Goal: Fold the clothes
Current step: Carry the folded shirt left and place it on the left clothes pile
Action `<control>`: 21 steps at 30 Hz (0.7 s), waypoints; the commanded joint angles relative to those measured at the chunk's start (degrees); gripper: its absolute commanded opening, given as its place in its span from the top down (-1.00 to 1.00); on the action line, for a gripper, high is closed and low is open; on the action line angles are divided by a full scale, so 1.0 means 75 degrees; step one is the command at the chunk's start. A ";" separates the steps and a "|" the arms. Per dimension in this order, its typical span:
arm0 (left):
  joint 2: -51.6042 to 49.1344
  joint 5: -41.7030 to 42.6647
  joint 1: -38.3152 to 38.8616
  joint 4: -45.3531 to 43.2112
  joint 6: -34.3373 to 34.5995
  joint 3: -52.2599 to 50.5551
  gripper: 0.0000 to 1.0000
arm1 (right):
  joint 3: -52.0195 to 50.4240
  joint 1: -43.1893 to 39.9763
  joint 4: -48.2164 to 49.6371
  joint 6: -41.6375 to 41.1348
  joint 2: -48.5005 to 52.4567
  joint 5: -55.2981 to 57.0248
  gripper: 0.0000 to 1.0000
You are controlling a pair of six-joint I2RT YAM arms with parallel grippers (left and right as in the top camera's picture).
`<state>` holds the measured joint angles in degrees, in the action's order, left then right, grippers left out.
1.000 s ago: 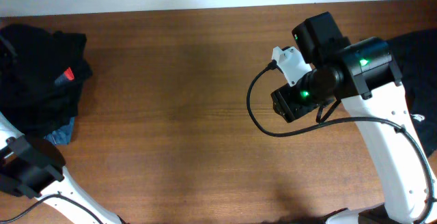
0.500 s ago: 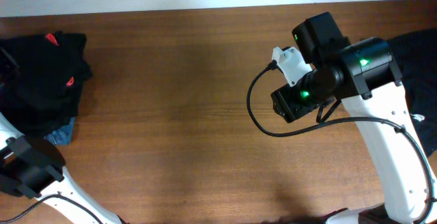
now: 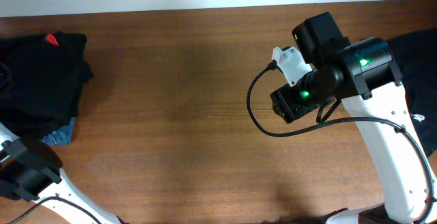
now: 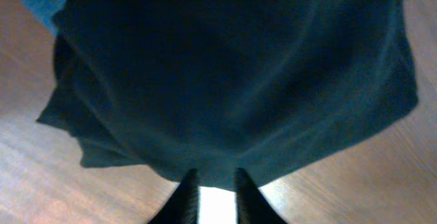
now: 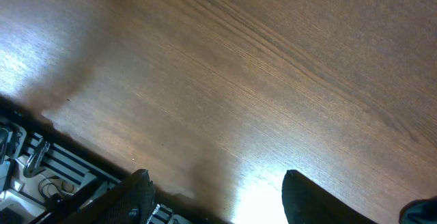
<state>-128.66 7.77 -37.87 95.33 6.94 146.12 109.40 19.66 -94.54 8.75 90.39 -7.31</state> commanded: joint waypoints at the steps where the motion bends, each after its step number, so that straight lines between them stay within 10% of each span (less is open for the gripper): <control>1: 0.0452 0.1836 -0.0038 -0.0175 -0.1201 0.0195 0.74 | 0.0108 0.0026 -0.0015 -0.0090 -0.0038 0.0070 -0.32; 5: 0.0609 0.3710 -0.0038 -0.0659 -0.2057 0.0195 0.89 | 0.0108 0.0026 -0.0017 -0.0090 -0.0032 0.0070 -0.32; 21: 0.0125 0.4677 -0.0087 -0.2728 -0.1993 -0.0551 0.99 | 0.0108 0.0026 -0.0015 -0.0090 -0.0032 0.0070 -0.33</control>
<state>-126.32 39.22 -38.02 76.75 -7.31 144.46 109.40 19.66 -94.54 8.73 90.39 -7.31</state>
